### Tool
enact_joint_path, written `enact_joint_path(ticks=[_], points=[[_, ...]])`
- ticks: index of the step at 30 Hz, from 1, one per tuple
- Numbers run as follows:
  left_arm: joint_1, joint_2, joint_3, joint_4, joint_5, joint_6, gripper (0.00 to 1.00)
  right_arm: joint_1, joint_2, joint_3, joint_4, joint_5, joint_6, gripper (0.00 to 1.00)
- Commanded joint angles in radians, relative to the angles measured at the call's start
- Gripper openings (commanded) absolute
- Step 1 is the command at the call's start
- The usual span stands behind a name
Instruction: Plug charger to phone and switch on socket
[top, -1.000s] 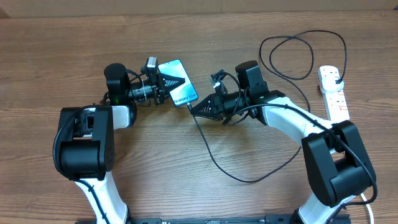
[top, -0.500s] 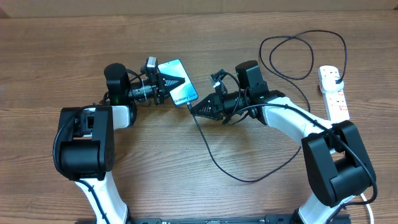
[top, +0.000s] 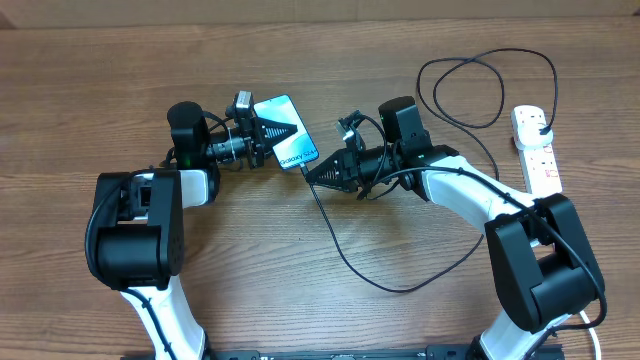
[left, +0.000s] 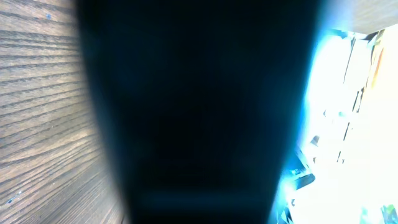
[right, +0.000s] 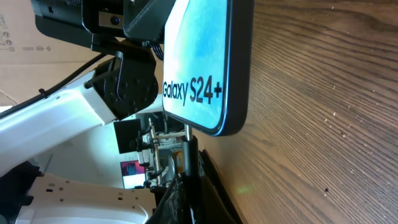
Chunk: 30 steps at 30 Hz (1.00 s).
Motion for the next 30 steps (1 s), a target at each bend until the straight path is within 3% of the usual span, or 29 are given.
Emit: enact_joint_path(ticks=[1,30], points=[[-0.01,-0.004,-0.002,0.012,0.017,0.006,0.04,0.004,-0.008,-0.01,0.01,0.025,0.007,0.04],[-0.043,-0.004,-0.002,0.015,0.081,0.107,0.04,0.003,-0.008,-0.01,0.023,0.055,0.036,0.04]])
